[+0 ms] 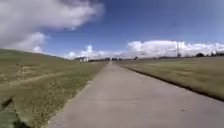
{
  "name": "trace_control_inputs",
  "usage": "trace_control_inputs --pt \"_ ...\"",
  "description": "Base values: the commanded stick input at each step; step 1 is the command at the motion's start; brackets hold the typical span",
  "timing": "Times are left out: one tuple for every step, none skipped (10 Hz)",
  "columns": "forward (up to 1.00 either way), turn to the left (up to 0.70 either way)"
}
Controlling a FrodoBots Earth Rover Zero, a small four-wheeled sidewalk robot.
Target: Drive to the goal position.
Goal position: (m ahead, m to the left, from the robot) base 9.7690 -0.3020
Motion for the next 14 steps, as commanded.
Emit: trace_control_inputs --pt "0.7 0.0" --pt "0.7 0.0" --pt "0.7 0.0" --pt "0.7 0.0" --pt "0.7 0.0" --pt "0.7 0.0" --pt "0.7 0.0" --pt "0.7 0.0" --pt "0.7 0.0" --pt "0.7 0.0" --pt "0.7 0.0" --pt "0.7 0.0" --pt "0.7 0.0" --pt "0.7 0.0"
